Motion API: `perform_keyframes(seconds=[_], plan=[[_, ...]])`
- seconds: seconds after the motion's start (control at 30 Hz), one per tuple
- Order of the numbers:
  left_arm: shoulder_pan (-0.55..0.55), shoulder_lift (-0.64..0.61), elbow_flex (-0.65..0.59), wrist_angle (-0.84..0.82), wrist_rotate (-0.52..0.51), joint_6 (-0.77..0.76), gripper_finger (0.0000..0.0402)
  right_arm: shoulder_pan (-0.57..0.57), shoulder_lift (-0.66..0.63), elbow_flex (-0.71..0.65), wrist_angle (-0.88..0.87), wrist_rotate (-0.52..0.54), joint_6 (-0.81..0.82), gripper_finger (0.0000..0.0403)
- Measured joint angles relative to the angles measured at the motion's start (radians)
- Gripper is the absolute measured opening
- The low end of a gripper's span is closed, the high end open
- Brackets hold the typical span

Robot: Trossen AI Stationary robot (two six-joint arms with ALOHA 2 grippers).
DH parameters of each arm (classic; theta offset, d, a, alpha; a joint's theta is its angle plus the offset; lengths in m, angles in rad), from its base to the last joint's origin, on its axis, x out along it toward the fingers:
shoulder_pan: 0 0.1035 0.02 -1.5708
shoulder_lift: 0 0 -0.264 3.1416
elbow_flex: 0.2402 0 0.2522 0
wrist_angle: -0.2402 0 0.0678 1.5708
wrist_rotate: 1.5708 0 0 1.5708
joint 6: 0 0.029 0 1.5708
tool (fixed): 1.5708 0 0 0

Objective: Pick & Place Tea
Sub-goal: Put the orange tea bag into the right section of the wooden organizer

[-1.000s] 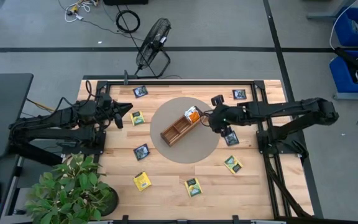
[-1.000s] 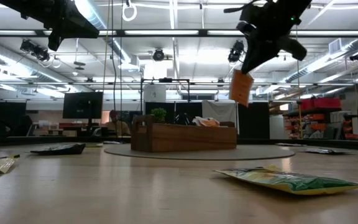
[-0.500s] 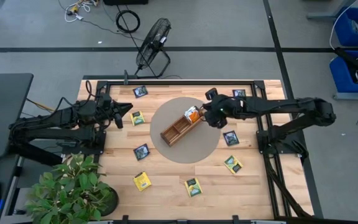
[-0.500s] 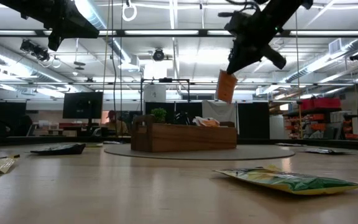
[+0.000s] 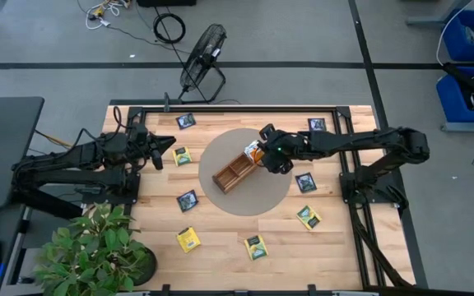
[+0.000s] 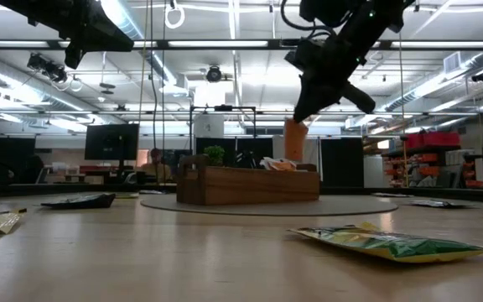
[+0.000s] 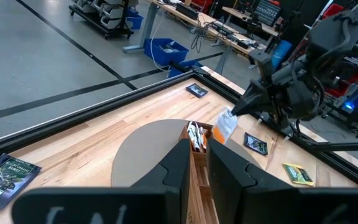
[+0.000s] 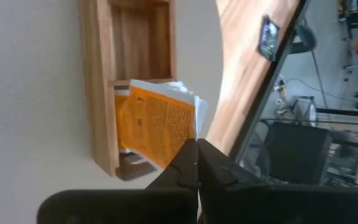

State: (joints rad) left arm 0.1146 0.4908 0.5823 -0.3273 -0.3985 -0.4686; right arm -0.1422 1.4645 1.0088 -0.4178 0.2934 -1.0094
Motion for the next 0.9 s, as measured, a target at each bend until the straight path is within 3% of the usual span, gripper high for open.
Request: perform_keyframes(seconds=[0.9], plan=[[0.0, 0.0, 0.0, 0.001, 0.0, 0.0, 0.0057, -0.048, 0.127, -0.001, 0.026, -0.076, -0.02, 0.0]])
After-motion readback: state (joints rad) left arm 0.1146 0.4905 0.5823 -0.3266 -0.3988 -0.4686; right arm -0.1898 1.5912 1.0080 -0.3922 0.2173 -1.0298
